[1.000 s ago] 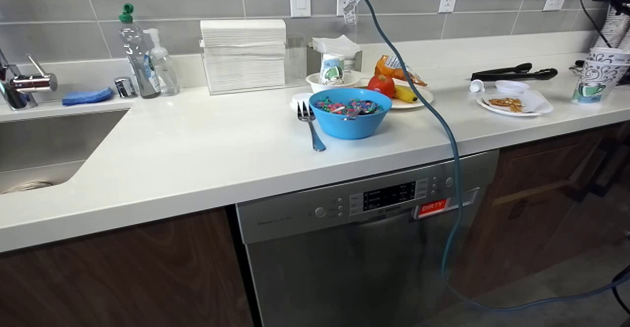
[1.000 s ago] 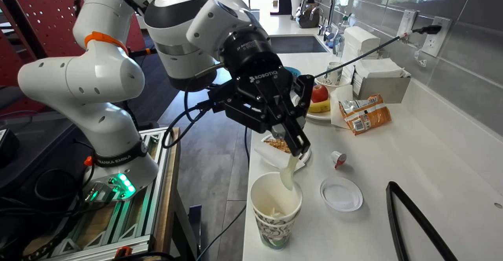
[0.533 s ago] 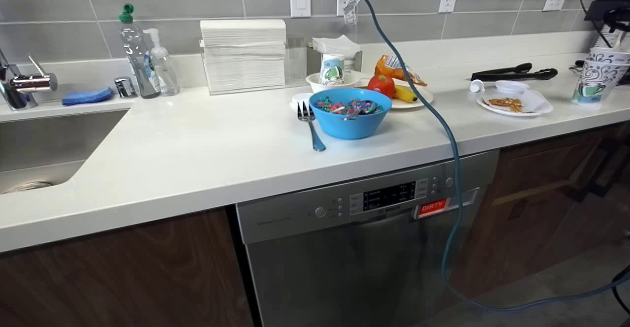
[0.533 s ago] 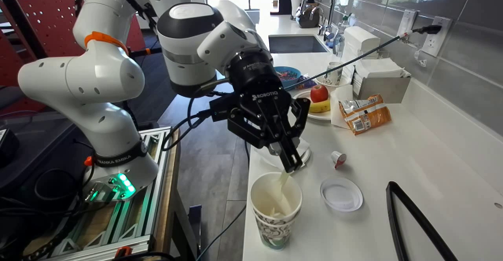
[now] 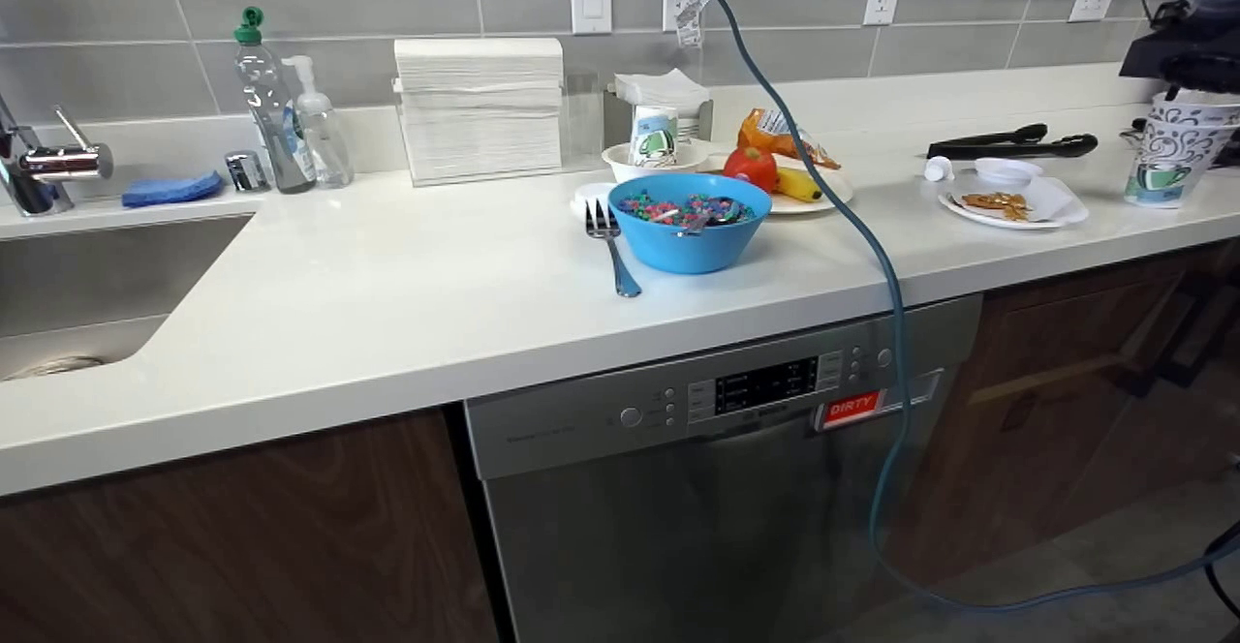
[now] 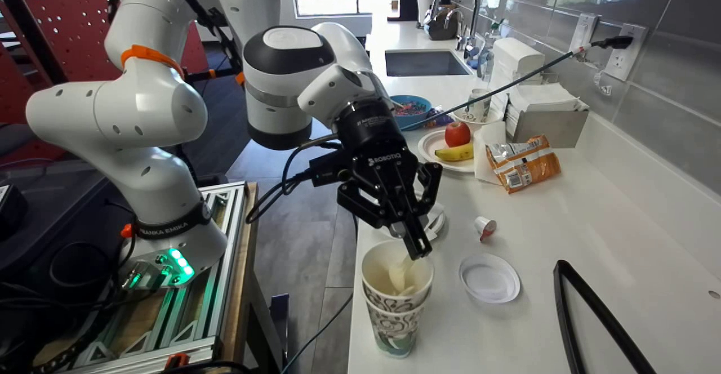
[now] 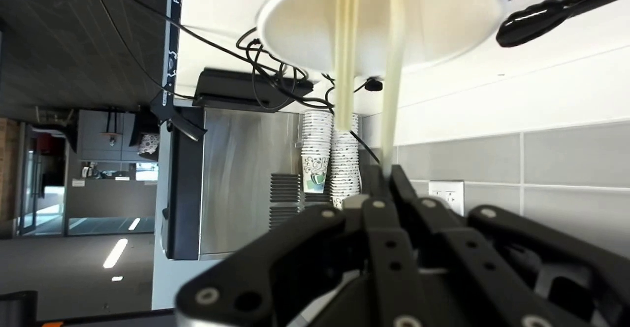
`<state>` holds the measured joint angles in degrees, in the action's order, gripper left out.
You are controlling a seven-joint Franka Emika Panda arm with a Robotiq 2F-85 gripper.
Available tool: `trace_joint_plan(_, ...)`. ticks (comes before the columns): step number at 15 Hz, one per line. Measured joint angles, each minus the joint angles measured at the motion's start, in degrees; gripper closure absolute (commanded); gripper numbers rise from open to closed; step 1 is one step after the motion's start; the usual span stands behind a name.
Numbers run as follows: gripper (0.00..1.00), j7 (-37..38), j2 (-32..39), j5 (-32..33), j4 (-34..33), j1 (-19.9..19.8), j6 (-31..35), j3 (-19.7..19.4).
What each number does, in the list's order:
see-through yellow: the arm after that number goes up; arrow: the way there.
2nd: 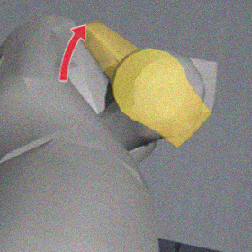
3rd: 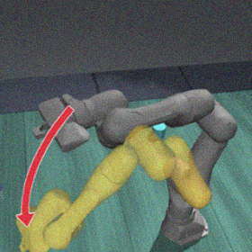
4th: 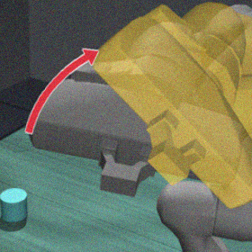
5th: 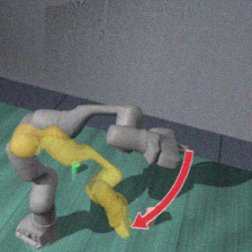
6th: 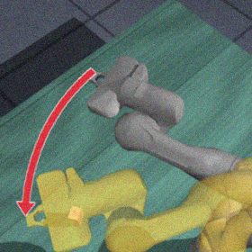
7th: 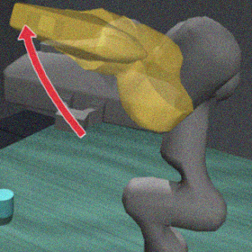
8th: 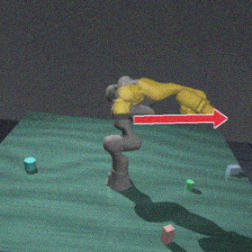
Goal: Move the fork from the bowl to the cup
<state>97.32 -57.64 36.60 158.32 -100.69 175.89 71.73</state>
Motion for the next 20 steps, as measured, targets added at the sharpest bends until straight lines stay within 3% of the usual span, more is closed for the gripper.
trace_joint_plan(8, 0.99, 3.94, -0.10, 3.87, 0.02, -2.35, 0.00, 2.07)
trace_joint_plan(9, 0.70, 4.31, -0.15, 4.22, 0.02, -2.65, 0.00, 2.07)
trace_joint_plan(11, 0.63, 5.17, -0.33, 4.63, 0.01, -3.09, 0.04, 2.07)
trace_joint_plan(15, 0.32, 5.83, -0.86, 5.15, -0.35, -3.13, 1.69, 0.85)
trace_joint_plan(18, 0.10, 5.82, -0.75, 8.12, -0.84, -1.18, 8.68, -4.86)
trace_joint_plan(20, 0.00, 5.40, 0.74, 13.00, -0.90, 2.31, 12.25, -11.71)
